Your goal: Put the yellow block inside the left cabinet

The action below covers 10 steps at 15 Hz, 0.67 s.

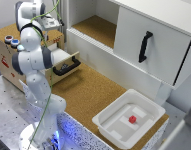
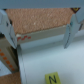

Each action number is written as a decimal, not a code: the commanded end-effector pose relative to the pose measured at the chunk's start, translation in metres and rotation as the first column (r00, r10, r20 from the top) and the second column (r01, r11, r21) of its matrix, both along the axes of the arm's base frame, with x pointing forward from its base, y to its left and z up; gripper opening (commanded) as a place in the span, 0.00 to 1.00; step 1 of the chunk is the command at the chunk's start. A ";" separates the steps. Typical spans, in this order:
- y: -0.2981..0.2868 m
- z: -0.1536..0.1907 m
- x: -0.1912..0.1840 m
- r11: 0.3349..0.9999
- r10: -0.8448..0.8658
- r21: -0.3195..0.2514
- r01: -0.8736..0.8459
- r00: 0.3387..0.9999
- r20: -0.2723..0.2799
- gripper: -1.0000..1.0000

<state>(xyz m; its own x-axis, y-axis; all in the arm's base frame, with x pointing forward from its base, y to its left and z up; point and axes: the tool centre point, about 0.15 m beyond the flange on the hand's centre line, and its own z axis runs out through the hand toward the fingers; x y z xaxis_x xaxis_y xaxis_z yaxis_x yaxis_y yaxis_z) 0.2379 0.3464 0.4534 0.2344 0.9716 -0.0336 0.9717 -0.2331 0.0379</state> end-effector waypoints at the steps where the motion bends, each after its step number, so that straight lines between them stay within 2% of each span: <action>1: -0.043 -0.059 -0.023 0.984 0.113 0.131 -0.124 0.990 0.087 1.00; 5: -0.066 -0.076 -0.001 0.962 0.215 0.169 -0.216 0.976 0.024 1.00; 8: -0.074 -0.090 0.008 0.944 0.288 0.160 -0.288 0.957 0.024 1.00; 10: -0.071 -0.101 0.009 0.931 0.322 0.176 -0.321 0.946 0.025 1.00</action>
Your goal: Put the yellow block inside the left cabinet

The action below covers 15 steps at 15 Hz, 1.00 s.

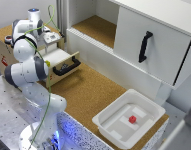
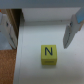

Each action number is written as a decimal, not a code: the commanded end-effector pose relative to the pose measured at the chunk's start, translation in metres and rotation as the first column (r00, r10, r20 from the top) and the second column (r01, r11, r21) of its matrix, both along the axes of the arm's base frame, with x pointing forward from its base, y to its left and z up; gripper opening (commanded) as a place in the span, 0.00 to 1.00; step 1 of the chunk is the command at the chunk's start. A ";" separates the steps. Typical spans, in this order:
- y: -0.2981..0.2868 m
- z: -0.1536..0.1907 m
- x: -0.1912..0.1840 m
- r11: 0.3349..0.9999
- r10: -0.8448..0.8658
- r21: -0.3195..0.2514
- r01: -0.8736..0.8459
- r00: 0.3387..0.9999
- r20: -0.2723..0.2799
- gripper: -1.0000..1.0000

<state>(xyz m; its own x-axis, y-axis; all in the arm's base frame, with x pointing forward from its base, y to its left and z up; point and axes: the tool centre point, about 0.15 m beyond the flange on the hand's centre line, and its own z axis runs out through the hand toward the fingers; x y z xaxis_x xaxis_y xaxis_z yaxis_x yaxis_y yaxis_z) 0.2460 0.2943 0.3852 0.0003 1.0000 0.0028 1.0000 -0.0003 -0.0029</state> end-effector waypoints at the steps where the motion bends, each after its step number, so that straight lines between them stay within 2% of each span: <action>1: -0.015 -0.037 0.000 0.985 0.101 0.137 -0.105 0.994 0.034 1.00; 6: 0.004 -0.057 0.006 0.982 0.107 0.153 -0.115 0.993 0.057 1.00; 8: 0.012 -0.062 0.008 0.982 0.100 0.156 -0.107 0.994 0.049 1.00; 10: 0.015 -0.068 0.009 0.986 0.087 0.134 -0.096 0.994 0.071 1.00; 13: 0.016 -0.075 0.015 0.992 0.047 0.116 -0.056 0.996 0.075 1.00; 14: 0.018 -0.076 0.015 0.992 0.048 0.110 -0.057 0.996 0.081 0.00; 15: 0.021 -0.077 0.016 0.993 0.041 0.103 -0.050 0.995 0.087 0.00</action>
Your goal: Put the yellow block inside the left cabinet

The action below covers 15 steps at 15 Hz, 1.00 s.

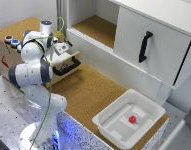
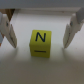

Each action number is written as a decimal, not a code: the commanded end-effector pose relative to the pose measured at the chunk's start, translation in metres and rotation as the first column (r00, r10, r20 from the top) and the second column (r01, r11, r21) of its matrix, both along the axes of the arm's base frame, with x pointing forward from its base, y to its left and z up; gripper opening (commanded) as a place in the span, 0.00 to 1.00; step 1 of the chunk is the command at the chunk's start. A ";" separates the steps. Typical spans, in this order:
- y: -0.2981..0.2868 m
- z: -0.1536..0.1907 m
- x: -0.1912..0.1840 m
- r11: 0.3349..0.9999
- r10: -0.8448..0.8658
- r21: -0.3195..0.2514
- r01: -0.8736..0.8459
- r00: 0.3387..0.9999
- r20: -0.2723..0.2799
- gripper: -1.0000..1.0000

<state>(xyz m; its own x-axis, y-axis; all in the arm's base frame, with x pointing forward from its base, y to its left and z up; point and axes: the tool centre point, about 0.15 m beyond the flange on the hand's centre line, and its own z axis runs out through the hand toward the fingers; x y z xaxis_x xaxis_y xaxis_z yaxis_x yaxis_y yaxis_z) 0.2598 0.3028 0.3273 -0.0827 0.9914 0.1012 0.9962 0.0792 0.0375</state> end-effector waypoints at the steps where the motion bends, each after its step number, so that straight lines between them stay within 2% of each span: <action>1: 0.014 -0.018 0.002 0.999 -0.038 0.005 0.038 0.998 0.054 0.00; 9: 0.020 -0.015 0.017 0.992 -0.113 -0.050 0.117 0.991 0.071 0.00; 15: 0.021 0.019 0.047 0.971 -0.229 -0.060 0.232 0.972 0.055 0.00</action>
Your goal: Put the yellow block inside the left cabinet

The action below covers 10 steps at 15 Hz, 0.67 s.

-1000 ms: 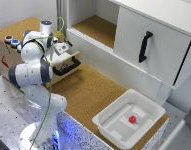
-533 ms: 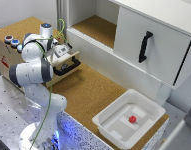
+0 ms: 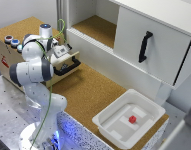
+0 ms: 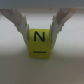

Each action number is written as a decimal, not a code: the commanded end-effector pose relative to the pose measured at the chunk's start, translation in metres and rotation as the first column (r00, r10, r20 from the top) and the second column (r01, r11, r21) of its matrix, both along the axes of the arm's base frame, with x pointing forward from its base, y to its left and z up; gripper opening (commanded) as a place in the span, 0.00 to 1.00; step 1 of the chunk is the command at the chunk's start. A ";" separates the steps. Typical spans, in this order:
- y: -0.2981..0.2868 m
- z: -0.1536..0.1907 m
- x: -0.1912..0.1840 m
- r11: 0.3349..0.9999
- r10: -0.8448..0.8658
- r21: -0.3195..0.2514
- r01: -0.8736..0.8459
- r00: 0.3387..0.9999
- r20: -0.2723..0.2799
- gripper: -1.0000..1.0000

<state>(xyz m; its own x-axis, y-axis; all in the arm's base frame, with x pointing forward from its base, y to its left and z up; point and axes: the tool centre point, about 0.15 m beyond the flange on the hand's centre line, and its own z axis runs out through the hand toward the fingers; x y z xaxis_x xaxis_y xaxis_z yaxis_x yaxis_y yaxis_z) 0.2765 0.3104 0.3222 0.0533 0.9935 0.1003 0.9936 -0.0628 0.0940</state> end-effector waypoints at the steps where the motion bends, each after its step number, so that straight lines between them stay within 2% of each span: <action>1: 0.013 0.035 0.040 0.991 -0.124 -0.055 0.123 0.992 -0.013 0.00; 3: 0.015 0.061 0.059 0.985 -0.169 -0.027 0.169 0.986 -0.008 0.00; 6: 0.021 0.095 0.092 0.975 -0.222 -0.017 0.222 0.975 0.022 0.00; 8: 0.018 0.112 0.127 0.951 -0.309 0.019 0.309 0.951 -0.019 0.00; 10: 0.012 0.133 0.164 0.907 -0.415 0.063 0.416 0.909 -0.026 0.00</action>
